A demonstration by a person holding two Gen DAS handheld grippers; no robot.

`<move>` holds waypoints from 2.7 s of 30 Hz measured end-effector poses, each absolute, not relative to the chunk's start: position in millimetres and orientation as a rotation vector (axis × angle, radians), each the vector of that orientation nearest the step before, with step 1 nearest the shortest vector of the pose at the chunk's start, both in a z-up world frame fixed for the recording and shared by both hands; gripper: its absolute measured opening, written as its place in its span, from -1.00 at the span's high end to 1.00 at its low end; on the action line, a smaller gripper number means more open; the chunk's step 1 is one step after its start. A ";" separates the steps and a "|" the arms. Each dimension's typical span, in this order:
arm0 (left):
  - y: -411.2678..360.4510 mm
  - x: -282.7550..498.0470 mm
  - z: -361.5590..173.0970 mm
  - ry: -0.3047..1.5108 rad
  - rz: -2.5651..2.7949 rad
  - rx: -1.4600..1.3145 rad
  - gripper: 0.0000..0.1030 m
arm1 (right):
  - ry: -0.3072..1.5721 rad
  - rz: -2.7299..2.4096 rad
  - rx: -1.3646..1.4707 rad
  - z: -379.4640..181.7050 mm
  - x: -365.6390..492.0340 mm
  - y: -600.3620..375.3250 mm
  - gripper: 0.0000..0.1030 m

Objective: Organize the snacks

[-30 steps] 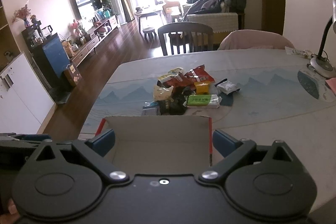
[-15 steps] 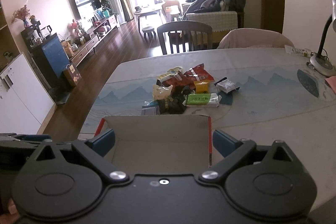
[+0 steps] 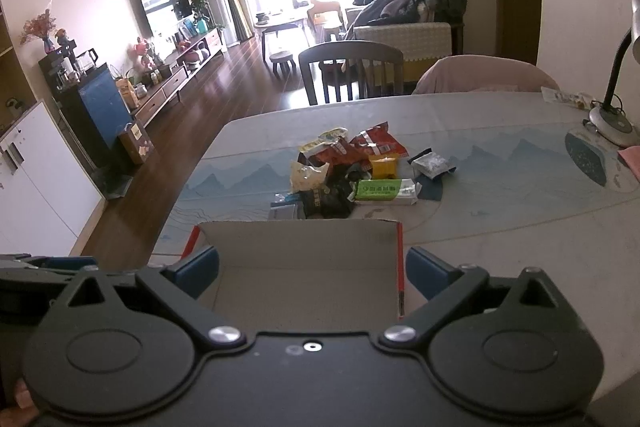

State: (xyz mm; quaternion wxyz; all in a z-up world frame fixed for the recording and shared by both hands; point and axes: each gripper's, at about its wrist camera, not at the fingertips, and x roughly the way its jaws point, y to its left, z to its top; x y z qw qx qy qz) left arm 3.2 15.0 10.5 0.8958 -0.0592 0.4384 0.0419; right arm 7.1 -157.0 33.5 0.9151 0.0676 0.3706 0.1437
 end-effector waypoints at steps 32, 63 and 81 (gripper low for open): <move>1.4 58.0 -0.6 0.985 0.087 -0.100 -0.99 | 0.859 0.382 0.121 24.8 64.4 -169.6 -0.98; 37.5 310.8 -111.7 1.456 0.124 -0.158 -0.99 | 1.287 0.735 -0.375 -86.1 332.8 -152.2 -0.73; 54.3 342.8 -199.2 1.690 0.207 -0.239 -0.89 | 1.276 0.839 -0.659 -160.3 364.9 -129.1 -0.38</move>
